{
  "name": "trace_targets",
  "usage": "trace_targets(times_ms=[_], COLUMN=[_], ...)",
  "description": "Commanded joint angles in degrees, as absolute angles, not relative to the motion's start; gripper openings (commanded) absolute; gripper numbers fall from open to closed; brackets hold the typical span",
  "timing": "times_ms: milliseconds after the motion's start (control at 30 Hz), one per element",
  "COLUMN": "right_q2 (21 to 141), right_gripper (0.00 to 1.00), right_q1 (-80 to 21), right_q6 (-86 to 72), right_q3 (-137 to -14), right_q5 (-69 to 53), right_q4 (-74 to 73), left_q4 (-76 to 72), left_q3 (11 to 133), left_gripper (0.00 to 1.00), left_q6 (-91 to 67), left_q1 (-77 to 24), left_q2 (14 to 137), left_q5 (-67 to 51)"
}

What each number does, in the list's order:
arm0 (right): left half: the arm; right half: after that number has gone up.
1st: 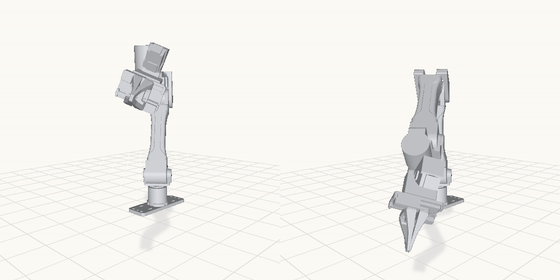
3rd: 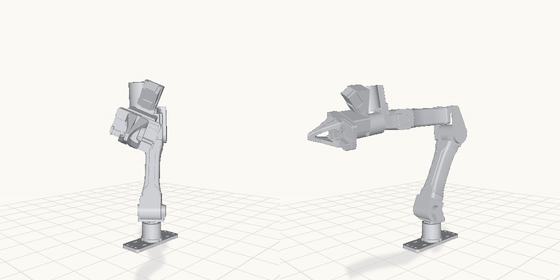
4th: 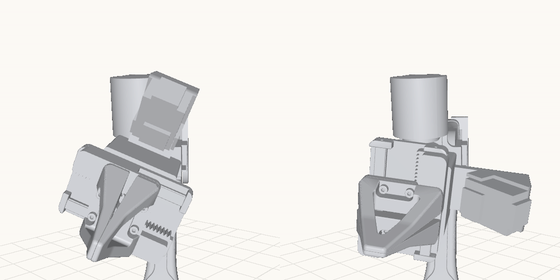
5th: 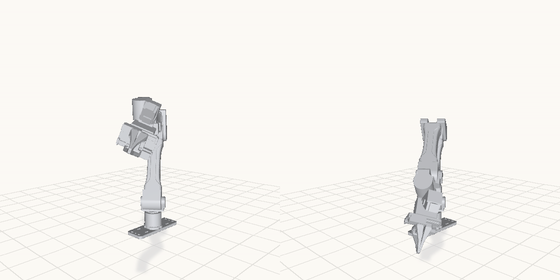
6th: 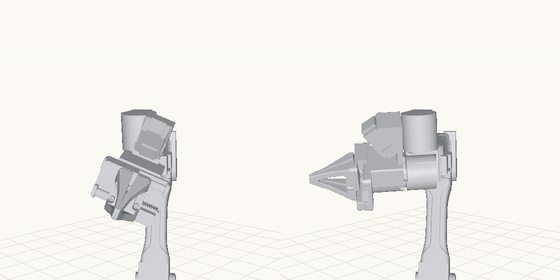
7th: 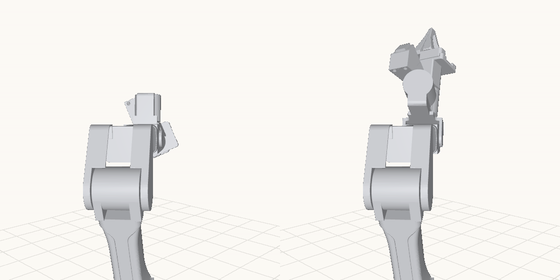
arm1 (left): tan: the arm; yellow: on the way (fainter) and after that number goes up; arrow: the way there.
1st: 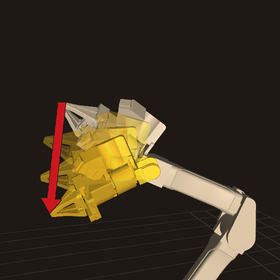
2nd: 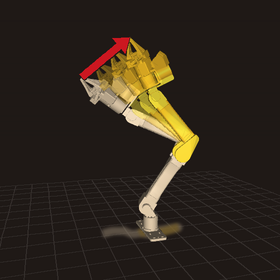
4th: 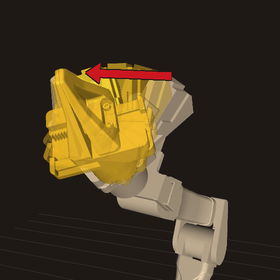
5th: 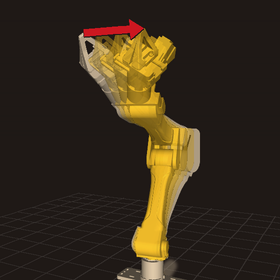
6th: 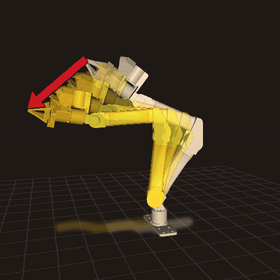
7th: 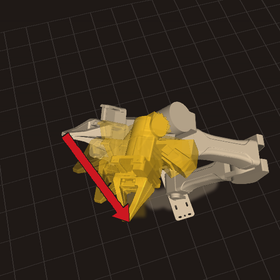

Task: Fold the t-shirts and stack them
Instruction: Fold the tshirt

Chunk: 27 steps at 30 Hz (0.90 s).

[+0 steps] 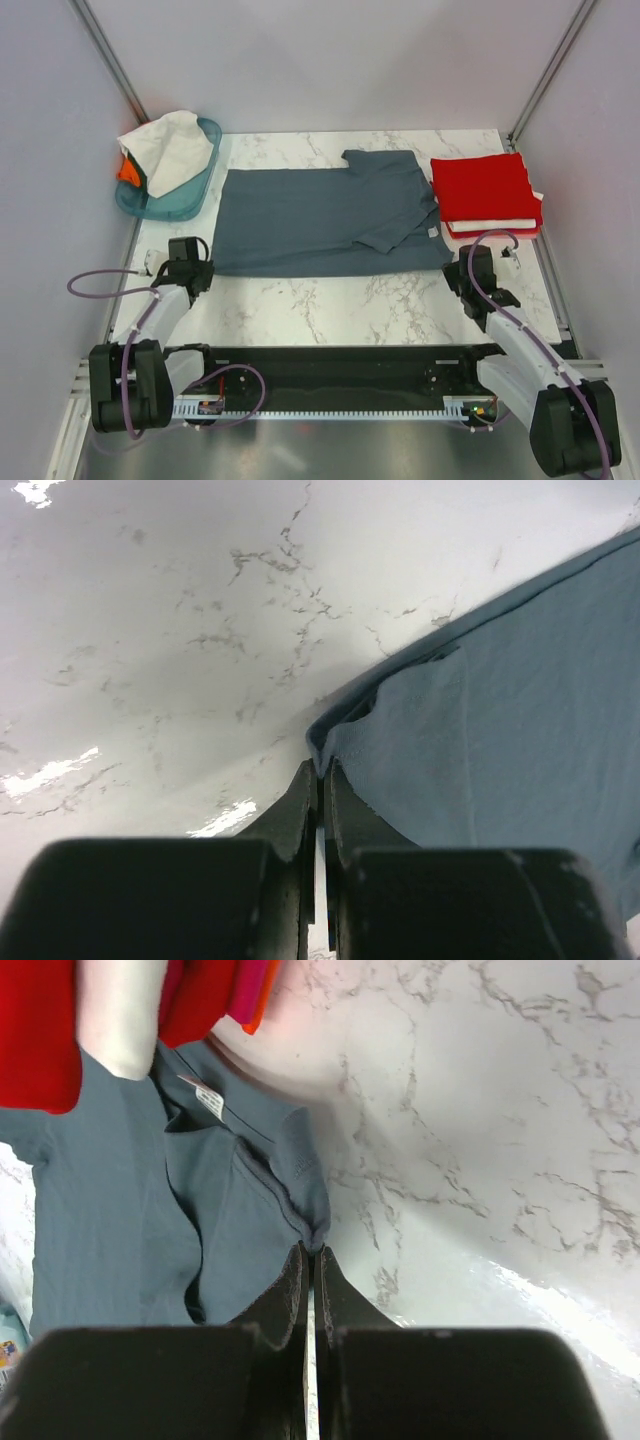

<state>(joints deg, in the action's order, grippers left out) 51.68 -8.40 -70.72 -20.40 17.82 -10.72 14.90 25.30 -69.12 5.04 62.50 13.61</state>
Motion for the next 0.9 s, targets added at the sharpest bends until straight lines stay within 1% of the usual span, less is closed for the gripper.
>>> trace_targets(times_ms=[0, 100, 200, 233, 300, 333, 467, 600, 733, 867], right_q2=[47.91, 48.51, 52.55, 55.34, 57.91, 59.40, 57.49, 53.01, 48.97, 44.04], right_gripper=[0.00, 0.00, 0.00, 0.00, 0.00, 0.00, 0.00, 0.00, 0.00, 0.00], right_q1=[-8.53, -8.70, -8.88, -8.79, -8.79, -8.88, -8.79, -8.88, -8.88, -8.88], right_q6=[-70.84, -71.10, -71.28, -71.19, -70.93, -70.93, -71.37, -72.24, -73.04, -72.60], right_q3=[-18.46, -19.07, -23.28, -27.03, -31.62, -36.08, -41.92, -39.82, -33.16, -26.64], right_q5=[17.40, 17.75, 18.19, 18.45, 18.37, 18.28, 20.12, 21.53, 19.08, 17.23], right_q4=[-11.25, -10.81, -10.11, -10.19, -10.63, -10.98, -11.51, -13.62, -17.75, -20.21], left_q4=[14.42, 14.06, 13.88, 14.06, 17.11, 18.36, 21.97, 23.29, 24.61, 24.52], left_q3=[24.52, 24.96, 27.59, 28.90, 34.17, 38.02, 44.10, 42.90, 34.92, 29.72], left_gripper=[0.02, 0.02, 0.02, 0.02, 0.02, 0.02, 0.02, 0.02, 0.02, 0.02], left_q6=[-68.11, -68.73, -69.17, -69.00, -68.91, -68.91, -68.12, -67.06, -67.32, -67.33], left_q1=[5.54, 5.54, 5.45, 5.54, 5.54, 5.62, 6.76, 7.47, 8.08, 8.17], left_q2=[60.91, 61.17, 62.57, 62.93, 63.63, 63.46, 60.83, 58.10, 56.25, 53.09], left_q5=[14.77, 14.07, 13.71, 13.45, 13.62, 14.49, 16.34, 16.44, 14.69, 14.59])
